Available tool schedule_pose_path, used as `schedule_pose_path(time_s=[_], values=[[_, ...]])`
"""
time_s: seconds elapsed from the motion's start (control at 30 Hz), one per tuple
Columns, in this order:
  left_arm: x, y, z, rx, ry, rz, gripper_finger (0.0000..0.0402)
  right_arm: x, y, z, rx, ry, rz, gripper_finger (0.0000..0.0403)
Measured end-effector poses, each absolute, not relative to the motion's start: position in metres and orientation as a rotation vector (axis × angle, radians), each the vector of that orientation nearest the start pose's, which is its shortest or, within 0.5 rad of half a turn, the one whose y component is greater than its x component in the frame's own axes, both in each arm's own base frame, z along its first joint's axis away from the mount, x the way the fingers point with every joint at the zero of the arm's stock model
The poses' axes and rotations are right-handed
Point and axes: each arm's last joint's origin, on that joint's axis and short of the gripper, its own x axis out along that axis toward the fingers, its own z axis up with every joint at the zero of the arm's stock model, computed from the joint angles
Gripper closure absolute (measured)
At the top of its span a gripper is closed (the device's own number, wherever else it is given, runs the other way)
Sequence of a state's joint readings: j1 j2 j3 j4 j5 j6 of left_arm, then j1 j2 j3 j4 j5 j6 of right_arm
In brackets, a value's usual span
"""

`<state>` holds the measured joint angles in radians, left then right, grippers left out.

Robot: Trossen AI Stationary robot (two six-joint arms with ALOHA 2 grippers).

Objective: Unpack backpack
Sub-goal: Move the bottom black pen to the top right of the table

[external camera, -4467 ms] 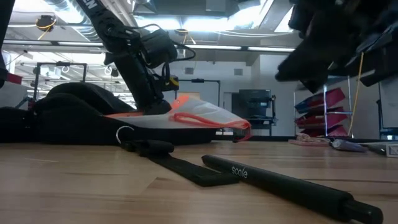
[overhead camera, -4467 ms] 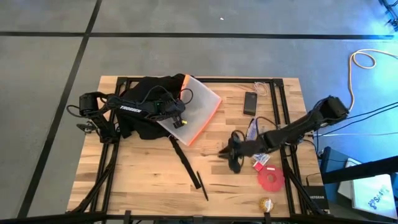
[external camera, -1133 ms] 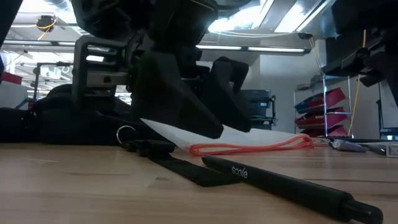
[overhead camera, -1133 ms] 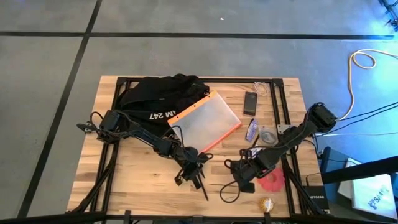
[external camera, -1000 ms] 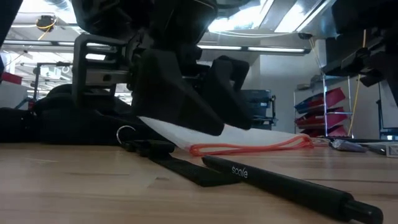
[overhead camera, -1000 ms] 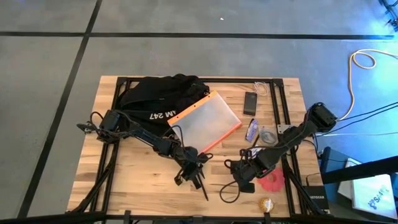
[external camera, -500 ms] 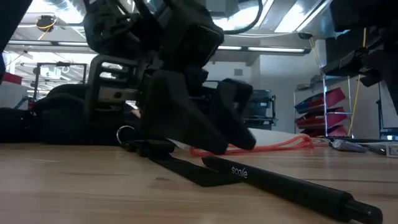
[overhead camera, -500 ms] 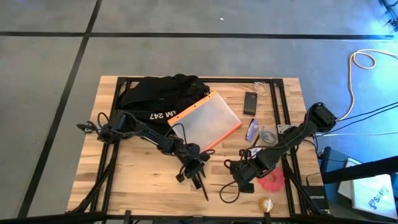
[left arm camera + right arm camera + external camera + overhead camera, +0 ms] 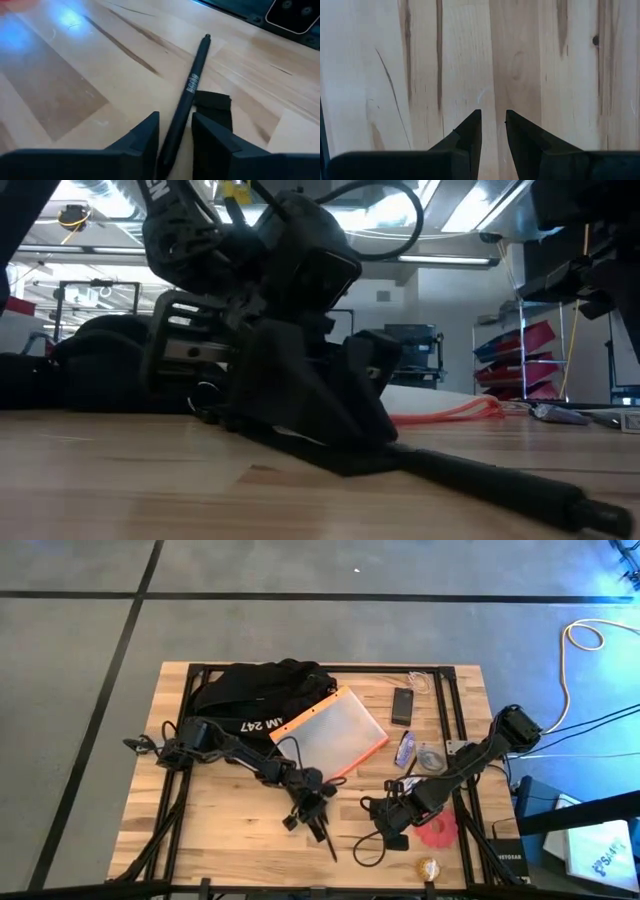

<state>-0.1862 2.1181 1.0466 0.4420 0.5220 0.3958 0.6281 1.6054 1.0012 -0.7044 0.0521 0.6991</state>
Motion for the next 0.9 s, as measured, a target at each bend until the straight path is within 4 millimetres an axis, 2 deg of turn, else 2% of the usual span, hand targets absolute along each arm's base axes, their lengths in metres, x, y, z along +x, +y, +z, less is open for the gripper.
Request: schedule_pose_path(time_s=[0.23,0.63,0.77,0.9], values=[[0.394,-0.084,0.087,0.252,0.499,-0.781,0.0355,0.236,0.169,0.184,0.144,1.323,0.026,0.0331],[0.396,-0.083,0.089,0.247,0.502,-0.713,0.0365,0.236,0.169,0.184,0.110,1.317,0.044,0.0331],[0.396,-0.082,0.098,0.217,0.512,-0.627,0.0365,0.236,0.167,0.184,0.015,1.285,0.052,0.0331],[0.397,-0.079,0.116,0.188,0.487,-0.552,0.0365,0.235,0.162,0.189,-0.069,1.226,-0.028,0.0331]])
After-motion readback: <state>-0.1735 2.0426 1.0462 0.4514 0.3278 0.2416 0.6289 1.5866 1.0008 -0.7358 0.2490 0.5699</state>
